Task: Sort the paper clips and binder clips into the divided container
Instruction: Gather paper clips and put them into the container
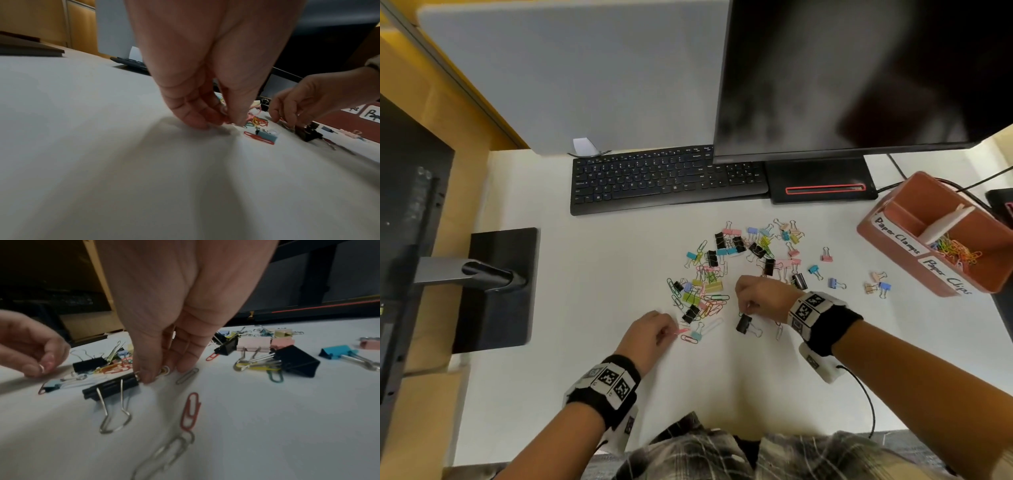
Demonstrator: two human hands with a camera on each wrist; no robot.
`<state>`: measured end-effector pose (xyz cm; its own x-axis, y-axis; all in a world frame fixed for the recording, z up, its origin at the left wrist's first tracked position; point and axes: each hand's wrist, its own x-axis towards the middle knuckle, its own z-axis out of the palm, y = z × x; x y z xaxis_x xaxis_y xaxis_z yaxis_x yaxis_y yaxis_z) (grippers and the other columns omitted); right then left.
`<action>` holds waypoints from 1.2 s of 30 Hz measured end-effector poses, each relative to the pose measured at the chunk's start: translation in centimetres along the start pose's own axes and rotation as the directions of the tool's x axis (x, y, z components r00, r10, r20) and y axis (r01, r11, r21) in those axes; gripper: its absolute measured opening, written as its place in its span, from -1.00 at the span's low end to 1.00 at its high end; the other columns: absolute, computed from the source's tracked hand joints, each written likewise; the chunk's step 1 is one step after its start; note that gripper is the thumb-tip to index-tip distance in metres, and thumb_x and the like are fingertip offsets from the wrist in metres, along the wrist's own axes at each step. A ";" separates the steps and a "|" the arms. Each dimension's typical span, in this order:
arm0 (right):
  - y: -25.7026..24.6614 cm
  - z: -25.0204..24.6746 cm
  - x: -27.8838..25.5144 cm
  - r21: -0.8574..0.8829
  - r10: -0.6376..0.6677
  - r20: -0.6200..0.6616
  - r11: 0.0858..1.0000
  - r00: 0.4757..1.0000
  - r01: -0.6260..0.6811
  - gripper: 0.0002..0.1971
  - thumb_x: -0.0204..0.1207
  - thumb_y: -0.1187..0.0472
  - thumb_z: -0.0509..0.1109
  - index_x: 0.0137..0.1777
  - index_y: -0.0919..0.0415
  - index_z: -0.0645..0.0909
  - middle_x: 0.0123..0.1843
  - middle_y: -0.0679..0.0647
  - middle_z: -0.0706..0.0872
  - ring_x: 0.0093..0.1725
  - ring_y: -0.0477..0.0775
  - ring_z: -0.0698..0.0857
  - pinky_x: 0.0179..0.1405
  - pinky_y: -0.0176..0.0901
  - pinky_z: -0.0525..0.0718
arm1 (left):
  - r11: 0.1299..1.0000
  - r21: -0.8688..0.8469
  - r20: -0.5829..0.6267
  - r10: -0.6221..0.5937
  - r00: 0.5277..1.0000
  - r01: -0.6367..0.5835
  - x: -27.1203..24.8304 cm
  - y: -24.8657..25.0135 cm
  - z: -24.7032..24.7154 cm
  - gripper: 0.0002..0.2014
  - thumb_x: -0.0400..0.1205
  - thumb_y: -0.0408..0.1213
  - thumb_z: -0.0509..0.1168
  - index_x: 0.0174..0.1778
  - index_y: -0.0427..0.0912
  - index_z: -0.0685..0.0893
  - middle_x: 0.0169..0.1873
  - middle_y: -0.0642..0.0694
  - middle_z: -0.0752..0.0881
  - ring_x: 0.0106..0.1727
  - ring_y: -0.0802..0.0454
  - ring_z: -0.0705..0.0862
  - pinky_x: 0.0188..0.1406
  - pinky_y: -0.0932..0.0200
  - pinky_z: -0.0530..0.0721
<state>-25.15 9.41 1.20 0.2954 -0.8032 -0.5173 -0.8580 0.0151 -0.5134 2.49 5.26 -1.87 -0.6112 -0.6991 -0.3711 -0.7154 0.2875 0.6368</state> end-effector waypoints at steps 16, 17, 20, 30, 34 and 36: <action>-0.5 0.5 0.6 0.080 0.142 -0.064 0.987 0.988 -0.137 -0.88 0.52 0.26 0.33 0.01 0.17 0.65 -0.09 -0.01 0.57 -0.09 0.00 0.56 -0.05 -0.22 0.47 | 0.996 0.056 -0.097 0.074 0.993 -0.068 0.2 2.4 2.6 -0.86 0.59 -0.25 0.31 0.05 -0.10 0.66 -0.07 -0.05 0.68 0.00 -0.03 0.57 -0.01 0.17 0.48; -0.8 0.6 0.9 0.105 0.128 -0.076 0.987 0.989 -0.119 -0.86 0.52 0.27 0.33 0.05 0.17 0.64 -0.11 -0.03 0.56 -0.11 -0.02 0.54 -0.06 -0.21 0.45 | 0.999 0.030 -0.096 0.029 0.995 -0.026 0.3 2.5 2.5 -0.84 0.59 -0.25 0.31 0.07 -0.08 0.62 -0.08 -0.03 0.67 -0.02 -0.01 0.56 -0.04 0.19 0.47; -2.3 1.0 1.9 0.179 0.122 -0.051 0.978 0.991 -0.111 -0.63 0.54 0.28 0.34 0.34 0.12 0.52 -0.08 0.01 0.60 -0.11 -0.04 0.54 -0.03 -0.21 0.48 | 0.993 -0.069 -0.106 -0.106 0.989 0.099 0.3 2.6 1.9 -0.78 0.55 -0.24 0.37 0.06 -0.04 0.52 -0.20 0.02 0.66 -0.15 0.03 0.59 -0.16 0.19 0.52; -3.0 1.5 3.8 0.076 0.177 -0.096 0.982 0.980 -0.170 -0.80 0.51 0.29 0.38 0.11 0.27 0.64 0.20 0.19 0.51 0.13 0.22 0.62 0.21 0.06 0.61 | 0.991 -0.060 -0.132 -0.126 0.983 0.119 0.3 0.5 0.6 -0.84 0.50 -0.28 0.43 -0.02 -0.15 0.75 -0.23 0.04 0.60 -0.13 0.07 0.56 -0.06 0.30 0.49; -2.8 1.9 3.9 -0.066 0.102 -0.106 0.992 0.989 -0.109 -0.81 0.53 0.24 0.36 0.11 0.25 0.66 0.19 0.14 0.58 0.17 0.16 0.56 0.18 -0.02 0.57 | 0.996 0.085 -0.125 -0.029 0.992 0.040 0.9 0.1 0.8 -0.88 0.53 -0.23 0.40 -0.08 -0.15 0.76 -0.18 -0.06 0.61 -0.06 -0.02 0.52 -0.07 0.23 0.40; -2.8 1.8 4.0 -0.133 0.092 -0.115 0.985 0.989 -0.107 -0.81 0.55 0.22 0.34 0.12 0.22 0.65 0.15 0.13 0.64 0.20 0.15 0.53 0.16 -0.01 0.56 | 0.986 0.164 -0.102 0.002 0.995 0.015 1.2 0.4 0.8 -0.89 0.54 -0.25 0.38 -0.10 -0.18 0.75 -0.15 -0.12 0.62 -0.05 -0.07 0.51 -0.07 0.15 0.45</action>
<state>-20.75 7.25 -0.68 0.1648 -0.8615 -0.4802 -0.9329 0.0219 -0.3596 1.21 5.02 -2.57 -0.5747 -0.7617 -0.2993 -0.7704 0.3800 0.5119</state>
